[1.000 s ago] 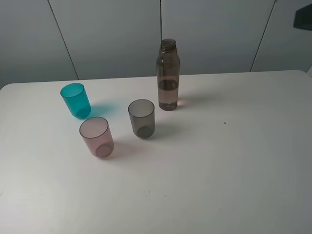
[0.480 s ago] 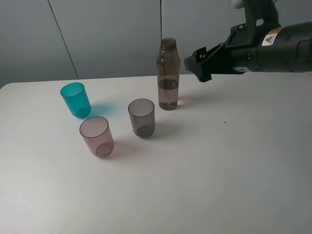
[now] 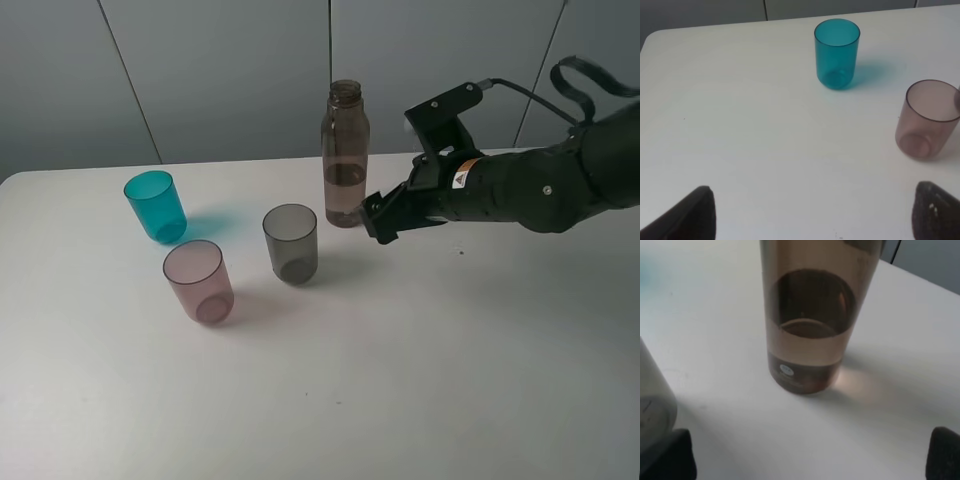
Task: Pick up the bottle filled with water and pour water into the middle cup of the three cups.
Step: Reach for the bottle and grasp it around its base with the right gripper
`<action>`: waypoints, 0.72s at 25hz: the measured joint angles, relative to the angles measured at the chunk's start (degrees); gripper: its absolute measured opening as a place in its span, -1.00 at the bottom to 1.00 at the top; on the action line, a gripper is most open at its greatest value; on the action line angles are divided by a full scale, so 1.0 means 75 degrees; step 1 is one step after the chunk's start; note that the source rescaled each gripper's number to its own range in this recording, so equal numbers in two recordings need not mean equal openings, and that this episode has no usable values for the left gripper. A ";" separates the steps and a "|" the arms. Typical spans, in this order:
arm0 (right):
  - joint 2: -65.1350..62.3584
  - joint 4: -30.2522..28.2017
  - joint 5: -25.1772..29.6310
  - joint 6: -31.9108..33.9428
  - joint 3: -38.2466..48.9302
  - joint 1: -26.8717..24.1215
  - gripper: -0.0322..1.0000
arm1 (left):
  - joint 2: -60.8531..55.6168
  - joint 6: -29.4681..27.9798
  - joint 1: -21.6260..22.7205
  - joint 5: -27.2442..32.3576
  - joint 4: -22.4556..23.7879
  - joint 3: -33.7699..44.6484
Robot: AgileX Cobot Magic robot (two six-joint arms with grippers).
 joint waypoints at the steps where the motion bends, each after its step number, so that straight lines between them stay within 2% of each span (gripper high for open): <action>1: 0.0114 -0.0011 -0.0214 0.0000 0.0000 0.0000 1.00 | 0.0000 0.0000 0.0000 0.0000 0.0000 0.0000; 5: 0.0498 -0.0095 -0.1219 0.0024 0.0000 -0.0033 1.00 | 0.0000 0.0000 0.0000 0.0000 0.0000 0.0000; 11: 0.0966 -0.0710 -0.2778 0.0342 0.0000 -0.0247 1.00 | 0.0000 0.0000 0.0000 0.0000 0.0000 0.0000; 13: 0.1135 -0.0782 -0.3097 0.0370 -0.0005 -0.0250 1.00 | 0.0000 0.0000 0.0000 0.0000 0.0000 0.0000; 18: 0.1557 -0.0853 -0.3203 0.0464 -0.0255 -0.0250 1.00 | 0.0000 0.0000 0.0000 0.0000 0.0000 0.0000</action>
